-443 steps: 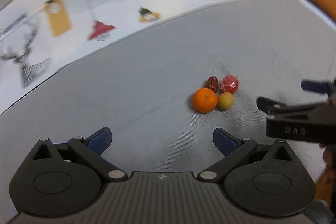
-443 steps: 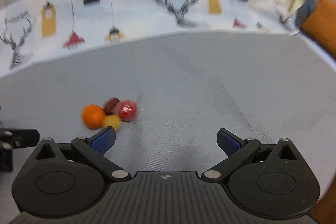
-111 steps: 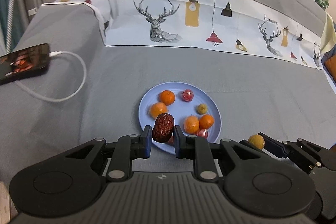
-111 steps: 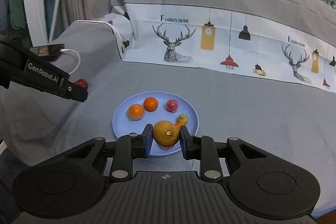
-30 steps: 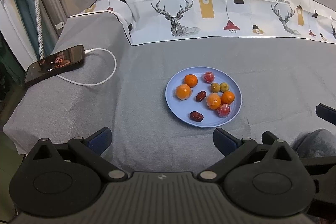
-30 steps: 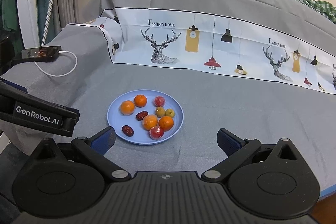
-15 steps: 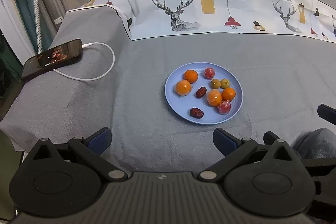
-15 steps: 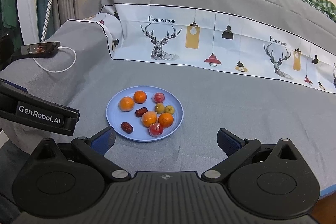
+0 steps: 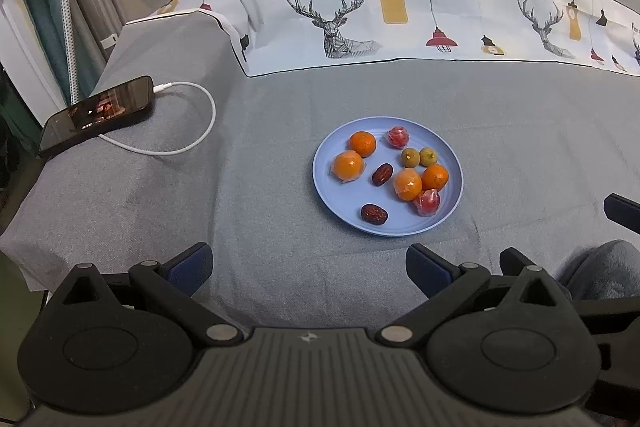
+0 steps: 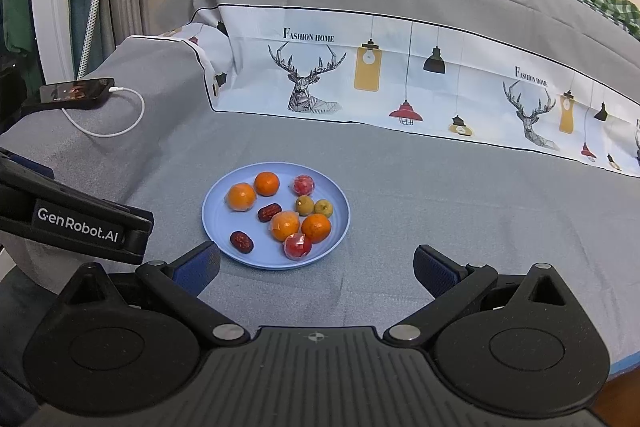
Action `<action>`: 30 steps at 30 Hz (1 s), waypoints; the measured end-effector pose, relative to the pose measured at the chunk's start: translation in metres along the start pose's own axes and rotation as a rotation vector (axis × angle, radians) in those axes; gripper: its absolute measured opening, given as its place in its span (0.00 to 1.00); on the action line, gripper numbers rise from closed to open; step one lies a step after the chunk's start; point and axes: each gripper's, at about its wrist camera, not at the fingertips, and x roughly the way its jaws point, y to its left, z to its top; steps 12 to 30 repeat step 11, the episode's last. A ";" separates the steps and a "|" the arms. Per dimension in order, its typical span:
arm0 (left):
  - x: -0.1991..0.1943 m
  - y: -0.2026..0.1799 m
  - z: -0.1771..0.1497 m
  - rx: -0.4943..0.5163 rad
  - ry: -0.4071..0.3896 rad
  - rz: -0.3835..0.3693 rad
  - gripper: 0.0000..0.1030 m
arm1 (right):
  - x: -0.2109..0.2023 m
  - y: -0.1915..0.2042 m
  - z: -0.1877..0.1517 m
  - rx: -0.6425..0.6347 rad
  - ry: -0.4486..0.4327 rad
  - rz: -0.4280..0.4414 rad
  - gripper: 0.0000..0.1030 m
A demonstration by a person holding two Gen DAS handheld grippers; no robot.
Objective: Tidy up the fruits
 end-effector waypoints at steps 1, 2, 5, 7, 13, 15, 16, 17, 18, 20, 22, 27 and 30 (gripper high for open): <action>0.000 0.000 0.000 0.001 -0.001 0.000 1.00 | 0.000 0.000 0.000 0.000 0.000 0.000 0.99; 0.000 0.000 0.000 0.001 -0.001 0.001 1.00 | 0.000 0.000 0.000 0.001 -0.001 -0.001 0.99; 0.000 -0.001 0.000 0.004 -0.002 0.002 1.00 | 0.000 0.000 0.000 0.001 0.000 -0.001 0.99; 0.001 -0.001 -0.001 0.005 0.001 0.004 1.00 | 0.000 0.001 0.000 0.001 0.000 -0.001 0.99; 0.002 0.000 -0.001 0.002 0.007 0.001 1.00 | 0.000 0.001 0.001 0.000 -0.003 0.004 0.99; 0.002 0.000 -0.001 0.002 0.007 0.001 1.00 | 0.000 0.001 0.001 0.000 -0.003 0.004 0.99; 0.002 0.000 -0.001 0.002 0.007 0.001 1.00 | 0.000 0.001 0.001 0.000 -0.003 0.004 0.99; 0.002 0.000 -0.001 0.002 0.007 0.001 1.00 | 0.000 0.001 0.001 0.000 -0.003 0.004 0.99; 0.002 0.000 -0.001 0.002 0.007 0.001 1.00 | 0.000 0.001 0.001 0.000 -0.003 0.004 0.99; 0.002 0.000 -0.001 0.002 0.007 0.001 1.00 | 0.000 0.001 0.001 0.000 -0.003 0.004 0.99; 0.002 0.000 -0.001 0.002 0.007 0.001 1.00 | 0.000 0.001 0.001 0.000 -0.003 0.004 0.99; 0.002 0.000 -0.001 0.002 0.007 0.001 1.00 | 0.000 0.001 0.001 0.000 -0.003 0.004 0.99; 0.002 0.000 -0.001 0.002 0.007 0.001 1.00 | 0.000 0.001 0.001 0.000 -0.003 0.004 0.99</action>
